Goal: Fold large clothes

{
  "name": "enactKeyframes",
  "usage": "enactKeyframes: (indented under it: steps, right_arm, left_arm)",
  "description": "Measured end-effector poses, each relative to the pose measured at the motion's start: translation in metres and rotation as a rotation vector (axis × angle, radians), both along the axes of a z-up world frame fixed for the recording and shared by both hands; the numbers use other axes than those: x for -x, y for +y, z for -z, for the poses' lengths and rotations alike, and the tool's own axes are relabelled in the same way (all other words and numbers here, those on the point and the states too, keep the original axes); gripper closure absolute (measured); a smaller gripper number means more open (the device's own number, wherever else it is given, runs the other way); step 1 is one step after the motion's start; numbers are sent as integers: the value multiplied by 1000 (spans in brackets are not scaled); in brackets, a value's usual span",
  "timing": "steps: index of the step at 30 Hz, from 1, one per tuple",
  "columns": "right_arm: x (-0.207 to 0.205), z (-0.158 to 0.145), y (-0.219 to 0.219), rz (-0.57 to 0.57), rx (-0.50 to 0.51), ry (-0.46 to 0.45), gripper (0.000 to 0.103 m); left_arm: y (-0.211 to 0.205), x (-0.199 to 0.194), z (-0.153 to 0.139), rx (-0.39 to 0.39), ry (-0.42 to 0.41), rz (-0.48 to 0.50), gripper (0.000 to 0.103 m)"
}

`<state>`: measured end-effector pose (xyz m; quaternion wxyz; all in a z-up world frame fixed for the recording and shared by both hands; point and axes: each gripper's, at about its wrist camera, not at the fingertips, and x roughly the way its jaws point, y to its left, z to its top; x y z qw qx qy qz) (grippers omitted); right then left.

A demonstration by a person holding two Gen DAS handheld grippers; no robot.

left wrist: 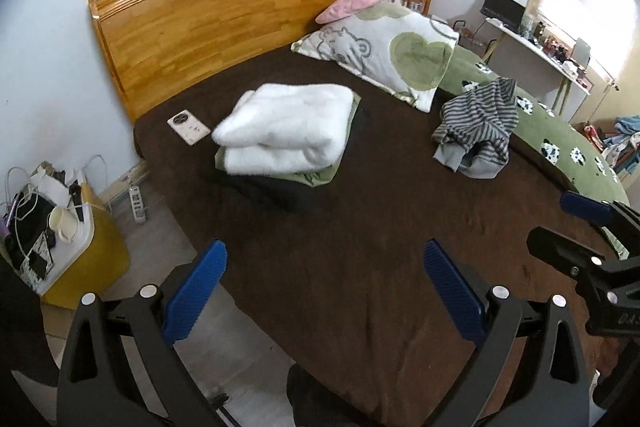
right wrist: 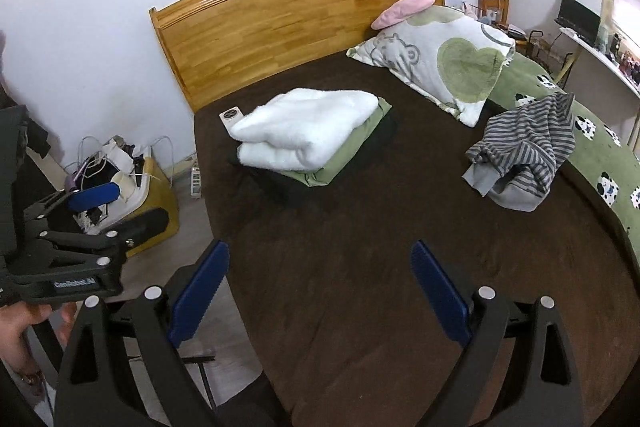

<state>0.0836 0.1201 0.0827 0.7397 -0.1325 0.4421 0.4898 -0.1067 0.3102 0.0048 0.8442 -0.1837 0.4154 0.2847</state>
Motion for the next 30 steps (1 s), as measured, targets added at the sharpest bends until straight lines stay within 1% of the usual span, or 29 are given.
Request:
enactKeyframes:
  steps: [2,6,11,16,21,30]
  right_arm:
    - [1,3,1,-6,5,9,12]
    - [2,2,4,-23,11,-18,12]
    - [-5,5,3,-5,10,-13,12]
    - [-7,6,2,-14,11,-14,12]
    - [-6,8,3,-29,7,-8,12]
    - [-4,9,7,-45,15,-19,12]
  left_arm:
    - [-2,2,3,12,-2,-15,7]
    - [-6,3,4,14,2,-12,7]
    - [-6,4,3,10,-1,-22,7]
    - [-6,-1,1,4,-3,-26,7]
    - [-7,-7,2,20,3,-15,7]
    - [-7,-11,-1,-4,3,-18,7]
